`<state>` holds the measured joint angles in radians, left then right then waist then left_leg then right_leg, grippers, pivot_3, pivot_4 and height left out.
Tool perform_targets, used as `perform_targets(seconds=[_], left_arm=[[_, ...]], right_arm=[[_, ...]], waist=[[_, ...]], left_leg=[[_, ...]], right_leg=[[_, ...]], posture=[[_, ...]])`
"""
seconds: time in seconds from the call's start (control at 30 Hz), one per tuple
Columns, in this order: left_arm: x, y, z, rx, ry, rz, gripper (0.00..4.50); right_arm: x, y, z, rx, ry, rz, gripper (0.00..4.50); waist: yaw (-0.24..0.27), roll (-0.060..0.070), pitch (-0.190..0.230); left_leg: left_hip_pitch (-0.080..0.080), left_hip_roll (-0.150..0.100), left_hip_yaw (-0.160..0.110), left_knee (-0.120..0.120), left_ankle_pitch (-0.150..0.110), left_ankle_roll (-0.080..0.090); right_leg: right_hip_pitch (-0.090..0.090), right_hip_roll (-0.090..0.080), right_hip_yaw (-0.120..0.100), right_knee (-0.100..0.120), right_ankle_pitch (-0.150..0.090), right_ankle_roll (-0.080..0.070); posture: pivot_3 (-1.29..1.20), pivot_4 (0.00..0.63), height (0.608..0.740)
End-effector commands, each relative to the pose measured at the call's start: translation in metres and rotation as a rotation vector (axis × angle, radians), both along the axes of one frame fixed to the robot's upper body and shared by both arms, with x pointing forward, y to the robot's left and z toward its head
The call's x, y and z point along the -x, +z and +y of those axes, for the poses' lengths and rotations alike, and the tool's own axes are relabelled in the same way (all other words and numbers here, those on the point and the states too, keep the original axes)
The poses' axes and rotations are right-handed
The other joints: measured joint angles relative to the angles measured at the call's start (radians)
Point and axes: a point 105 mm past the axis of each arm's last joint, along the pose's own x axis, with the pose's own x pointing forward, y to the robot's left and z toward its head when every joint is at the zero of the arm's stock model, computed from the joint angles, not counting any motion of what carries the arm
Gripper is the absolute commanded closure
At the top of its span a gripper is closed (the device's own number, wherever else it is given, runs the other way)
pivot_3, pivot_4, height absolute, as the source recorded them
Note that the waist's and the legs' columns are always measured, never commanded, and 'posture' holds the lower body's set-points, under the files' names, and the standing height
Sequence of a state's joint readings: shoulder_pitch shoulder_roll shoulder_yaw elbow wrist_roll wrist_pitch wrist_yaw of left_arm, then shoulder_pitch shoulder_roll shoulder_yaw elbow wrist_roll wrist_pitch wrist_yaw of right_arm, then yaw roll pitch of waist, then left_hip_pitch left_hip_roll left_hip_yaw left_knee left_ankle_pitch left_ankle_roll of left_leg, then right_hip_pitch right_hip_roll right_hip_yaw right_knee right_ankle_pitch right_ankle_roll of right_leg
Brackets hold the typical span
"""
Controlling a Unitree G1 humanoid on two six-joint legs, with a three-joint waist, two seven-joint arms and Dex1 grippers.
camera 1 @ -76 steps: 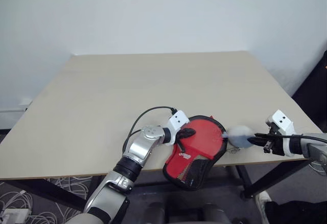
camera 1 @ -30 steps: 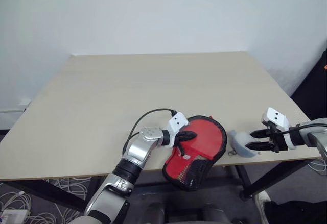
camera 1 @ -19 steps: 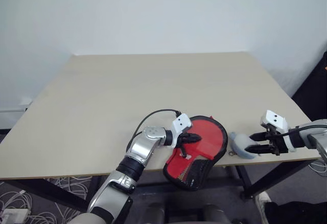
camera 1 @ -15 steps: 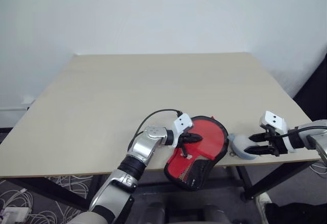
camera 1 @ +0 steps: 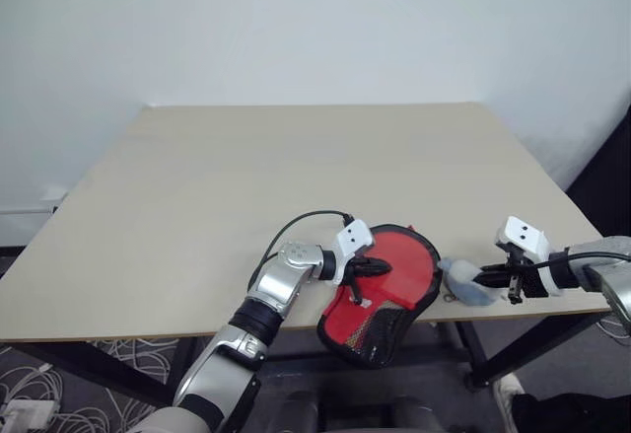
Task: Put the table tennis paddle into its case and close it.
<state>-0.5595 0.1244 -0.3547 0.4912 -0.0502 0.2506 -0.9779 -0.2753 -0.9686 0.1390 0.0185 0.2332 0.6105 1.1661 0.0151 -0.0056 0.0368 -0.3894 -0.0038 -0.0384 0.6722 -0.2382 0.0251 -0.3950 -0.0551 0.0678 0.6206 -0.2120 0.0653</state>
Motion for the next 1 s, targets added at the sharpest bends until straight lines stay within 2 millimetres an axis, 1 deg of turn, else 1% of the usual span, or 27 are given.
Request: perform_targets(seconds=[0.03, 0.13, 0.2, 0.37, 0.47, 0.6, 0.73, 0.87, 1.0], left_arm=[[0.008, -0.02, -0.002, -0.064, -0.02, 0.051, 4.5], [0.009, -0.02, -0.003, -0.066, -0.021, 0.051, 4.5], [0.008, -0.02, -0.004, -0.063, -0.016, 0.052, 4.5], [0.009, -0.02, -0.005, -0.061, -0.026, 0.057, 4.5], [0.009, -0.02, -0.005, -0.061, -0.028, 0.056, 4.5], [0.009, -0.022, -0.006, -0.063, -0.027, 0.06, 4.5], [0.011, -0.023, -0.007, -0.064, -0.041, 0.061, 4.5], [0.009, -0.022, -0.006, -0.066, -0.043, 0.06, 4.5], [0.006, -0.02, -0.003, -0.068, -0.038, 0.058, 4.5]], right_arm=[[0.0, 0.011, 0.003, -0.026, 0.023, -0.015, 4.46], [0.005, 0.028, 0.012, -0.1, 0.064, -0.011, 4.46], [0.012, 0.038, 0.02, -0.149, 0.103, 0.003, 4.46], [0.024, 0.055, 0.032, -0.225, 0.151, 0.013, 4.46], [0.035, 0.062, 0.041, -0.272, 0.182, 0.033, 4.46], [0.051, 0.066, 0.048, -0.315, 0.208, 0.081, 4.46], [0.067, 0.063, 0.053, -0.331, 0.251, 0.118, 4.46], [0.076, 0.065, 0.058, -0.351, 0.276, 0.131, 4.46], [0.086, 0.058, 0.06, -0.33, 0.297, 0.153, 4.46]], waist=[[0.0, 0.0, 0.0], [0.0, 0.0, 0.0], [0.0, 0.0, 0.0], [0.0, 0.0, 0.0], [0.001, 0.0, 0.001], [0.001, 0.0, 0.001], [0.001, -0.001, 0.002], [0.001, -0.003, 0.003], [0.001, -0.004, 0.003]], left_leg=[[0.001, 0.0, 0.0, 0.0, 0.0, 0.0], [0.002, 0.0, 0.0, 0.0, -0.001, -0.001], [0.001, 0.0, 0.0, 0.0, -0.001, -0.001], [0.001, -0.001, -0.001, 0.0, -0.003, -0.003], [0.001, -0.001, -0.001, 0.0, -0.003, -0.004], [0.0, -0.003, -0.001, 0.0, -0.003, -0.003], [0.0, -0.004, -0.001, 0.0, -0.004, -0.003], [0.0, -0.007, 0.0, 0.0, -0.004, -0.001], [-0.001, -0.008, -0.001, 0.0, -0.005, -0.001]], right_leg=[[0.001, 0.0, 0.0, 0.0, 0.0, 0.0], [0.001, 0.0, 0.0, 0.0, 0.0, 0.0], [0.001, 0.0, 0.0, 0.0, 0.0, 0.0], [0.002, -0.001, 0.0, 0.0, -0.001, 0.001], [0.002, -0.001, -0.001, -0.001, -0.001, 0.002], [0.002, -0.004, -0.001, -0.001, -0.002, 0.003], [0.002, -0.007, -0.003, -0.001, -0.002, 0.004], [0.002, -0.012, -0.005, -0.001, -0.003, 0.005], [0.002, -0.014, -0.006, -0.001, -0.004, 0.007]], posture=[[0.0, 0.0, 0.74], [0.0, 0.0, 0.74], [0.0, 0.0, 0.74], [0.0, 0.0, 0.74], [0.0, 0.0, 0.74], [0.0, 0.0, 0.74], [0.0, 0.0, 0.74], [0.0, 0.0, 0.74], [0.0, 0.0, 0.74]])
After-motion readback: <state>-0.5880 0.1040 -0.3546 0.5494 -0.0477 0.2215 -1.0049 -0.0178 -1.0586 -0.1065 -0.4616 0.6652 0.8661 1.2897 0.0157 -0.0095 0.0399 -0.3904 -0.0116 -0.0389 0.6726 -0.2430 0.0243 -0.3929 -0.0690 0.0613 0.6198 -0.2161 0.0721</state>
